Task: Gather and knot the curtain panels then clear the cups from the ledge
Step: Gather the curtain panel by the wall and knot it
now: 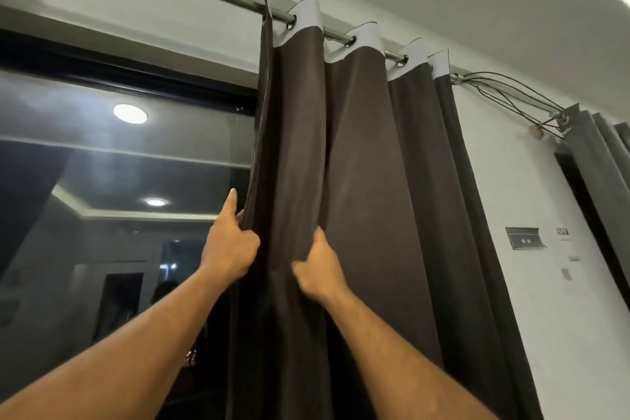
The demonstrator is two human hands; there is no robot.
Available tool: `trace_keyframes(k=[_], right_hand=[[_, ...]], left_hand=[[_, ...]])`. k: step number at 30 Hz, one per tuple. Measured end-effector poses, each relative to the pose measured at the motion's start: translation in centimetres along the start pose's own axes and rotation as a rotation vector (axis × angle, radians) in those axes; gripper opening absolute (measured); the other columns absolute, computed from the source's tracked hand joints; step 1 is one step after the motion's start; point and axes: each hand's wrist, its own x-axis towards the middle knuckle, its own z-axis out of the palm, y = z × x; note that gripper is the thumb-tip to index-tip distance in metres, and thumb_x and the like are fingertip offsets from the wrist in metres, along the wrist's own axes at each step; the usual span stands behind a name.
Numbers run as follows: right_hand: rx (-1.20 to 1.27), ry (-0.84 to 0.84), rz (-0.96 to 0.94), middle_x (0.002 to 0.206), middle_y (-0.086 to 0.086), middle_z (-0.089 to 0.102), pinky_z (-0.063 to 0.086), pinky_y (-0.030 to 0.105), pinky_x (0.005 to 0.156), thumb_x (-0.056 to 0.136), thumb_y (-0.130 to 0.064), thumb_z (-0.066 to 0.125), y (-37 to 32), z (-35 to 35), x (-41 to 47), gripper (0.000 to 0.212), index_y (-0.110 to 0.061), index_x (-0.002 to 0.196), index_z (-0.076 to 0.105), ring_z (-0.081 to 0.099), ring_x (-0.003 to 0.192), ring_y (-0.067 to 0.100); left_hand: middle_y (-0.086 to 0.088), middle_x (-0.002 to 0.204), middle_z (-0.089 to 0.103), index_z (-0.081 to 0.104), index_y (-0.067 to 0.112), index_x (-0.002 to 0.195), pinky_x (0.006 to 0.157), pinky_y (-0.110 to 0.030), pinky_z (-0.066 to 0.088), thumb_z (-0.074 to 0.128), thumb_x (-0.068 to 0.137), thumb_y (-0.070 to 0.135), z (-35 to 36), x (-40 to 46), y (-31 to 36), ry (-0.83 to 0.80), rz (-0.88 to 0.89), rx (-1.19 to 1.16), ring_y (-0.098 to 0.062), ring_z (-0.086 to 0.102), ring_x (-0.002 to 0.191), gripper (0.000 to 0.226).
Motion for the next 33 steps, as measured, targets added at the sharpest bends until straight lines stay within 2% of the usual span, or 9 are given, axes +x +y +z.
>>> trace_keyframes(k=[3,6,9,12,15,19,24,29,33], right_hand=[[-0.068,-0.052,-0.194,0.139,0.013,0.060,0.051,0.043,0.106,0.083,-0.007,0.062,-3.9,2.9,-0.9,0.081,-0.020,0.156,0.030,0.060,0.127,0.035],[-0.144,-0.173,-0.367,0.131,0.017,0.062,0.054,0.048,0.098,0.083,-0.005,0.064,-8.4,5.6,-1.7,0.076,-0.019,0.152,0.036,0.062,0.117,0.041],[-0.179,-0.259,-0.423,0.135,0.020,0.061,0.052,0.047,0.101,0.086,-0.001,0.063,-10.3,6.5,-2.0,0.065,-0.009,0.148,0.044,0.059,0.122,0.040],[-0.082,-0.288,-0.428,0.131,0.004,0.068,0.053,0.044,0.101,0.082,-0.025,0.071,-8.8,5.3,-2.2,0.071,-0.032,0.148,0.044,0.064,0.120,0.026],[-0.086,0.066,-0.436,0.118,-0.006,0.071,0.051,0.040,0.101,0.080,-0.062,0.064,-5.3,2.5,-2.0,0.056,-0.031,0.126,0.066,0.064,0.112,0.015],[-0.194,0.798,-0.181,0.141,0.012,0.054,0.041,0.053,0.111,0.079,-0.071,0.066,1.4,-4.5,1.1,0.085,-0.014,0.140,0.053,0.048,0.135,0.033],[0.078,0.551,0.582,0.168,0.025,0.015,0.016,0.061,0.124,0.063,-0.075,0.080,9.9,-12.8,3.8,0.144,-0.010,0.162,-0.001,0.016,0.155,0.043],[0.235,0.233,0.446,0.152,0.023,0.048,0.042,0.050,0.115,0.071,-0.041,0.092,12.5,-13.5,5.6,0.123,-0.003,0.159,0.016,0.054,0.132,0.040],[0.202,0.335,0.204,0.129,0.014,0.068,0.052,0.047,0.104,0.075,-0.077,0.064,11.7,-11.6,7.3,0.098,-0.011,0.145,0.049,0.067,0.116,0.030]], left_hand=[[-0.005,0.151,0.051,0.016,0.020,0.162,0.103,-0.035,0.048,0.057,0.094,-0.003,-1.2,0.8,0.7,0.031,-0.024,-0.249,-0.023,0.059,0.126,0.083],[-0.003,0.146,0.053,0.038,0.013,0.155,0.108,-0.033,0.044,0.070,0.092,0.017,-3.0,2.2,1.4,0.118,-0.082,-0.344,-0.018,0.057,0.125,0.071],[-0.010,0.118,0.073,0.062,0.017,0.135,0.098,-0.043,0.055,0.068,0.093,0.016,-4.7,3.6,0.9,0.064,-0.155,-0.381,-0.027,0.070,0.103,0.043],[-0.012,0.097,0.075,0.073,0.017,0.108,0.092,-0.044,0.056,0.051,0.103,0.012,-4.7,3.7,0.6,0.020,-0.085,-0.208,-0.029,0.070,0.094,0.023],[-0.008,0.093,0.073,0.068,0.022,0.096,0.081,-0.038,0.054,0.045,0.106,0.017,-4.3,3.0,0.7,0.003,0.019,-0.077,-0.025,0.068,0.091,0.026],[0.000,0.098,0.071,0.064,0.025,0.112,0.076,-0.031,0.050,0.043,0.108,0.021,-3.7,2.2,0.9,-0.045,0.080,-0.040,-0.017,0.066,0.092,0.022],[0.001,0.119,0.067,0.053,0.021,0.141,0.088,-0.038,0.053,0.060,0.100,0.018,-2.0,2.4,0.4,-0.036,0.088,0.012,-0.018,0.064,0.103,0.042],[-0.009,0.145,0.052,0.024,0.024,0.159,0.102,-0.053,0.052,0.076,0.088,0.021,1.0,3.3,-0.6,-0.016,-0.002,0.083,-0.030,0.060,0.120,0.088],[-0.009,0.146,0.053,0.024,0.028,0.159,0.103,-0.054,0.052,0.072,0.092,0.025,3.6,3.1,-0.8,0.106,0.027,0.043,-0.031,0.060,0.122,0.082]])
